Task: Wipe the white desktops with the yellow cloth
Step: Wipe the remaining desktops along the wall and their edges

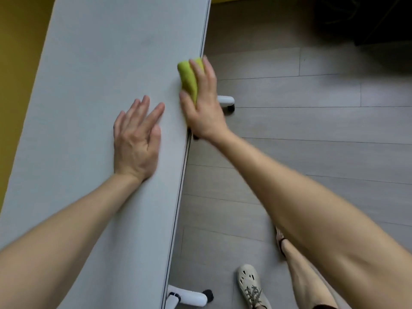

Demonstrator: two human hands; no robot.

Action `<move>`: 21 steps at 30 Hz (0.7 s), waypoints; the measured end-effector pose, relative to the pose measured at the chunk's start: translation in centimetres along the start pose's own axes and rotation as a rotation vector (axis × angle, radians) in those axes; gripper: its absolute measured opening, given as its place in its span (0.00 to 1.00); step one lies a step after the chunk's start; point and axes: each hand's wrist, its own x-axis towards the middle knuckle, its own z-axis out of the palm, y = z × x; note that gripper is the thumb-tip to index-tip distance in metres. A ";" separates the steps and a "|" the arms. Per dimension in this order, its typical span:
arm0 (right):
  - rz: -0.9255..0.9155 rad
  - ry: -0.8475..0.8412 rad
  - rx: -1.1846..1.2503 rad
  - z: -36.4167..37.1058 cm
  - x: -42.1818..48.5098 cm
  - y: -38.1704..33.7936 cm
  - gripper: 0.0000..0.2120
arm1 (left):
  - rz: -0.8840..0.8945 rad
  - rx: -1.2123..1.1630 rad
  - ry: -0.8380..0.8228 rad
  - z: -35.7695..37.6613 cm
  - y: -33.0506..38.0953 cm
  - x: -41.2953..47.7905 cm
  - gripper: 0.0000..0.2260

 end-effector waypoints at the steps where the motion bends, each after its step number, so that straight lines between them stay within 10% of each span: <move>1: 0.003 -0.009 -0.005 -0.3 1.1 0.2 0.32 | 0.001 -0.004 -0.002 0.0 0.1 0.0 0.22; 12: 0.077 -0.097 -0.012 5.7 -39.6 -8.7 0.31 | 0.042 -0.137 -0.145 -4.3 1.6 -14.8 0.21; 21: 0.118 0.064 -0.089 3.8 -19.1 -5.3 0.32 | -0.010 -0.093 -0.097 -6.1 1.1 -30.3 0.24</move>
